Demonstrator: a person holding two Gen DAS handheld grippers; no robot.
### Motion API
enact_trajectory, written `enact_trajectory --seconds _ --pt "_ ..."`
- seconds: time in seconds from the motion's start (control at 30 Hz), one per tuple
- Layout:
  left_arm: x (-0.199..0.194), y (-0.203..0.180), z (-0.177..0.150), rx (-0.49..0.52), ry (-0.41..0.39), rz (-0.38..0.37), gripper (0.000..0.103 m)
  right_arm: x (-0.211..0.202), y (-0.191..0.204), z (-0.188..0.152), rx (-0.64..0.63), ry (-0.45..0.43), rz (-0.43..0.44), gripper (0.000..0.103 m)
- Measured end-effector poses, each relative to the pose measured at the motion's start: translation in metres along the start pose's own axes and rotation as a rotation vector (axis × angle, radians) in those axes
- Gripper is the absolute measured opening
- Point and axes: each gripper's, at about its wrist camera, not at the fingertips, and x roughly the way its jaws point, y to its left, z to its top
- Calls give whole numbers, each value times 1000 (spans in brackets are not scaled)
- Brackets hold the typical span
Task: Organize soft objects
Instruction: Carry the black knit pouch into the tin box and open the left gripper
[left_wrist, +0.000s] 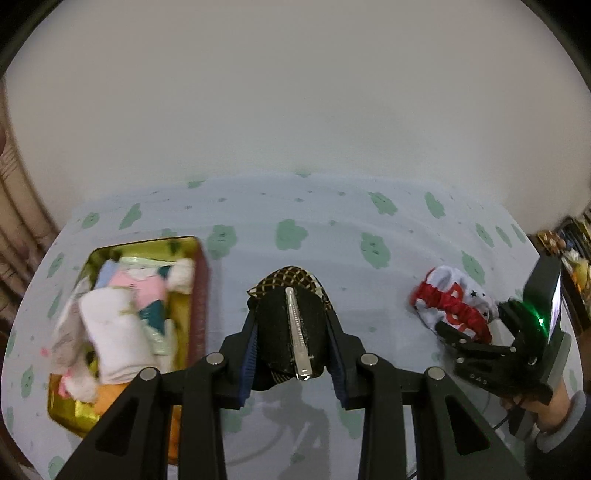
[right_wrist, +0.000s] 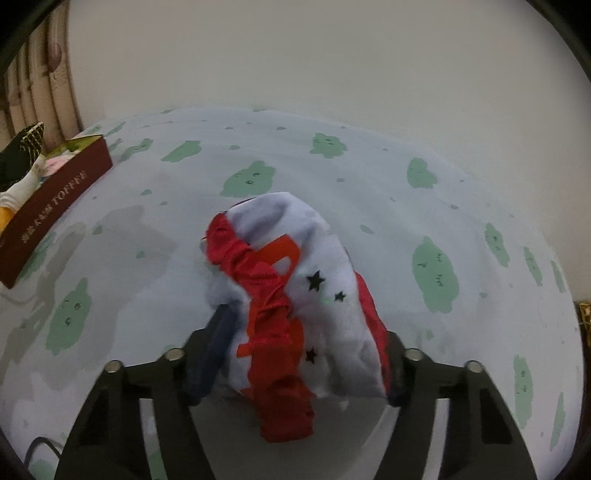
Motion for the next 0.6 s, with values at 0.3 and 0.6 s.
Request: enact_trajectory --seconds 0.3,0.6 --pt "-16 46 -6 -77 0 84 34 -1 11 0 -44 -13 30 14" --pt "-29 73 -10 -113 -13 144 34 -1 8 -1 -32 -14 45 13"
